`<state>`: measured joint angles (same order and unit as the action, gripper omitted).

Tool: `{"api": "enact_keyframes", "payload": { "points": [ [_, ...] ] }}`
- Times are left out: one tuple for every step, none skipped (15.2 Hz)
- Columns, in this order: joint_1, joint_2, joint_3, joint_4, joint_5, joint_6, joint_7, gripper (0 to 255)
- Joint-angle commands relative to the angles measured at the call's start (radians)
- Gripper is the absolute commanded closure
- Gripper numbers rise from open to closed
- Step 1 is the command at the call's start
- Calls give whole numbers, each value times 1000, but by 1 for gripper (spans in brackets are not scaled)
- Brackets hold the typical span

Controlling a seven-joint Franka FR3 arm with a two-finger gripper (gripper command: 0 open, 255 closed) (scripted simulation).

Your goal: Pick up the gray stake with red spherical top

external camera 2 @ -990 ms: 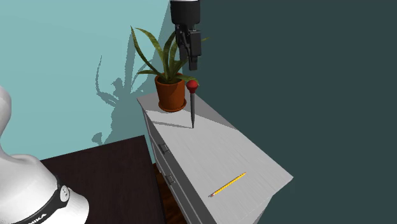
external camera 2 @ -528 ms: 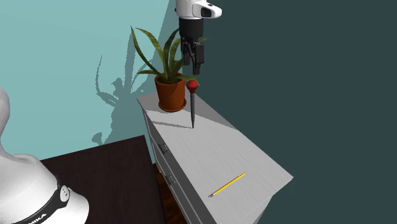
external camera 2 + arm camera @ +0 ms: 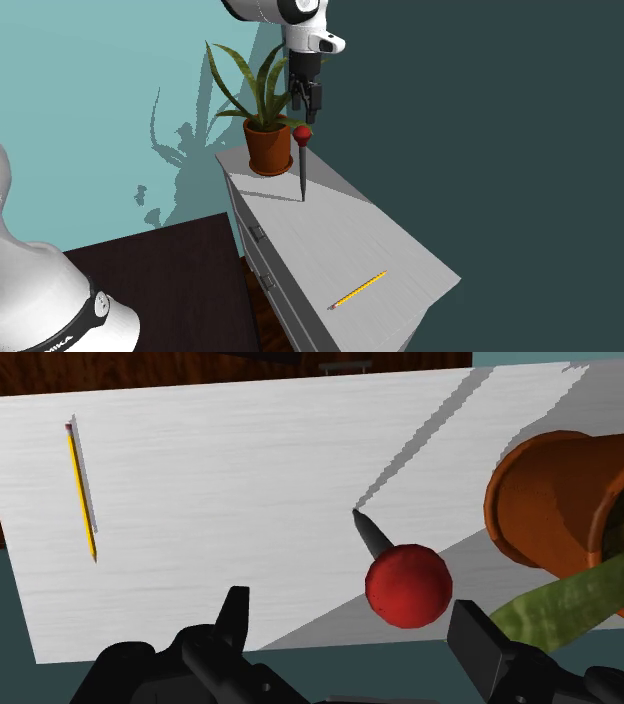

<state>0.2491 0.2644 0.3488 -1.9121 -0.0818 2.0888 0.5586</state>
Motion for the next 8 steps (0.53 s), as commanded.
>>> {"api": "enact_keyframes", "payload": {
  "points": [
    [27,85,4,72,-24,2,29,0],
    [40,123,4,107,-33,0,40,0],
    [54,161,4,143,-42,-3,50,0],
    [63,184,3,166,-47,-5,55,0],
    [64,190,1,162,-50,5,56,0],
    [65,197,0,157,-52,16,58,0],
    [66,204,-2,154,-55,26,59,0],
    [67,211,-4,150,-58,37,60,0]
  ]
}}
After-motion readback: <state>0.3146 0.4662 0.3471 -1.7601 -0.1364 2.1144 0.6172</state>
